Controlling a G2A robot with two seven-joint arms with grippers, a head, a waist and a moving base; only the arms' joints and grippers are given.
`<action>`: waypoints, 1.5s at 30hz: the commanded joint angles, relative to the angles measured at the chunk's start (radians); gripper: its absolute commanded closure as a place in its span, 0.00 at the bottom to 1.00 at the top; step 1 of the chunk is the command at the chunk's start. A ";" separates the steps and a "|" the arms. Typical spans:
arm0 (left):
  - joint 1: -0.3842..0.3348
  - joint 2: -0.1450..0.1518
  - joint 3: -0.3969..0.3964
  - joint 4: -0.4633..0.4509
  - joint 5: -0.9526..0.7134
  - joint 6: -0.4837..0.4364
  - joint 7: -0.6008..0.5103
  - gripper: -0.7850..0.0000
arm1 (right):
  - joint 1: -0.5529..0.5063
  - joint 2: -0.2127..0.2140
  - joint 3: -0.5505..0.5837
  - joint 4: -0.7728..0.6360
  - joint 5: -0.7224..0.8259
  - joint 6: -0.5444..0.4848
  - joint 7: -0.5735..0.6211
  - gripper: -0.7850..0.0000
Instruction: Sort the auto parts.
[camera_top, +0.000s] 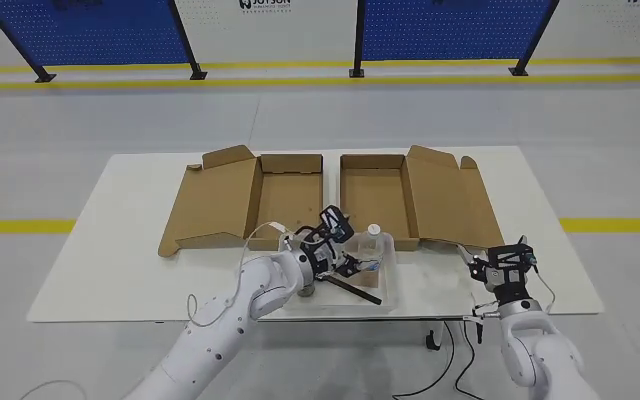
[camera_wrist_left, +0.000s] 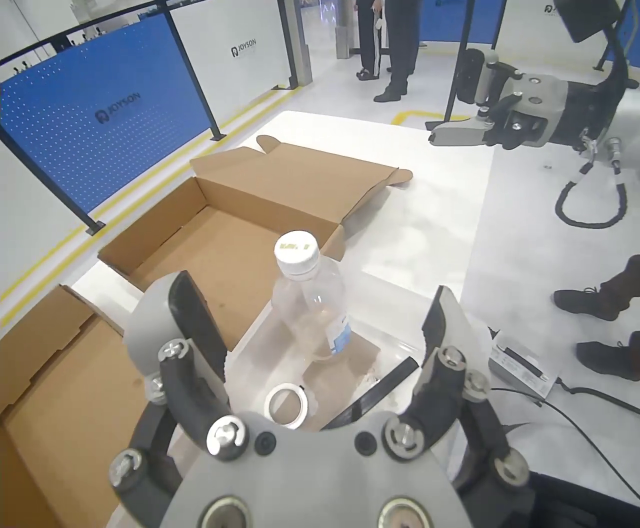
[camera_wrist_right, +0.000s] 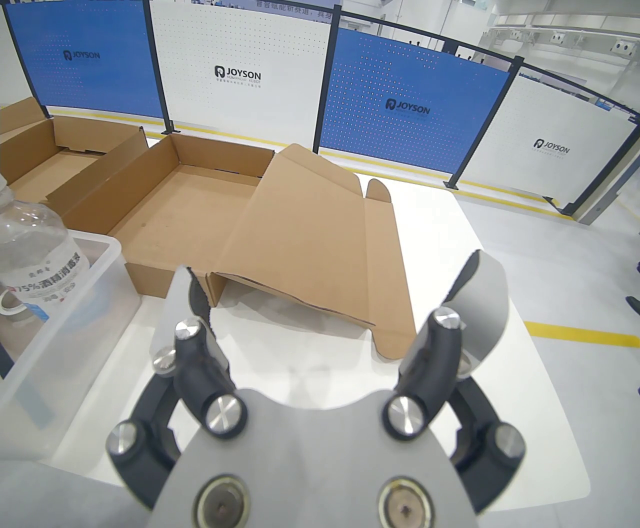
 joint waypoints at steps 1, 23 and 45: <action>-0.014 -0.007 0.015 0.024 -0.015 0.004 0.000 0.00 | 0.000 0.000 0.000 0.000 0.000 0.000 0.000 0.00; -0.131 -0.084 0.125 0.236 -0.099 0.057 0.016 0.00 | 0.000 0.000 0.000 0.000 0.000 0.000 0.000 0.00; -0.177 -0.136 0.173 0.358 -0.075 0.087 0.044 0.00 | 0.000 0.000 0.000 0.000 0.000 0.000 0.000 0.00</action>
